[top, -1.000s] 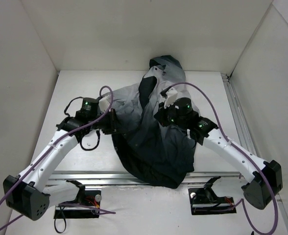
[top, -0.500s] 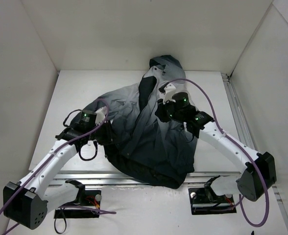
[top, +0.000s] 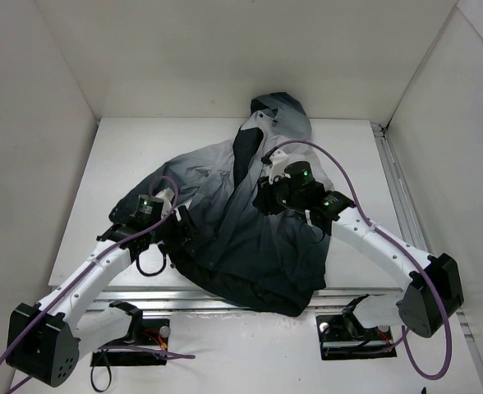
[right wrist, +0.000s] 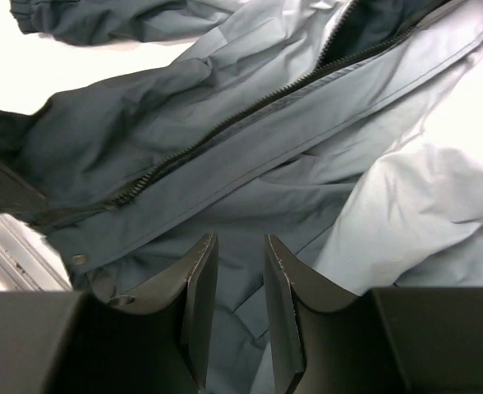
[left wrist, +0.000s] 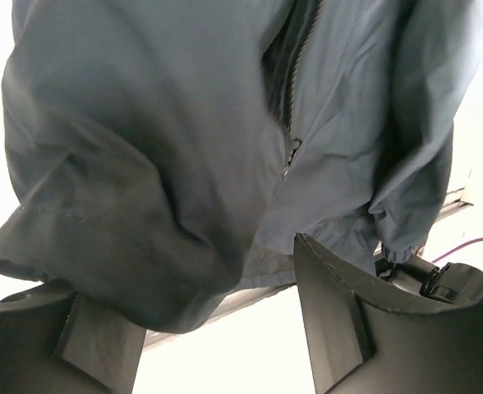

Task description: Zip up the jacket

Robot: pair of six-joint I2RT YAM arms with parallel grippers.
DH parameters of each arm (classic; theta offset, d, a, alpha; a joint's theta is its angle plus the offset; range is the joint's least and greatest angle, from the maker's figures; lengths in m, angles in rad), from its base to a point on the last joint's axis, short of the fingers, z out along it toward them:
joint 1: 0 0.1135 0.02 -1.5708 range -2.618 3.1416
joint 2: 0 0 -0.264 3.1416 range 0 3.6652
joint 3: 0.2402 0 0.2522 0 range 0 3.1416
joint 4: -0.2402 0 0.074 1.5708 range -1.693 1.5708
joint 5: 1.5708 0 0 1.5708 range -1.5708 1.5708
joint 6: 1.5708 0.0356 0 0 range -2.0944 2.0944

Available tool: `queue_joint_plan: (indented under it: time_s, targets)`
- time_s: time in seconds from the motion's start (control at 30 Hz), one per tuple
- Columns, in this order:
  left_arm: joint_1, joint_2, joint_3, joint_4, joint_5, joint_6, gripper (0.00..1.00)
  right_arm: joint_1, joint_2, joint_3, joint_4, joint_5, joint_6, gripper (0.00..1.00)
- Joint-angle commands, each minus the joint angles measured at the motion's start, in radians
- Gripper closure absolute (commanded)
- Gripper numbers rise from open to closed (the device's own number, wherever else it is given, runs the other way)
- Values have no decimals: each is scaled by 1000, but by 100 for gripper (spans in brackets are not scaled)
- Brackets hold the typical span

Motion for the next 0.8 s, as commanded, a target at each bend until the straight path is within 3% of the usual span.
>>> queue_joint_plan:
  time_s: [0.0,0.3,0.77]
  targets:
    - [9,-60,-60,64,17,-72,40,19,-14,19,46,-59,1,73]
    - [9,-157,-172,92,60,-105,42,46,98,51,44,-251,-55,60]
    - [-14,-157,-269,281,72,-97,44,114,242,85,67,-346,-98,56]
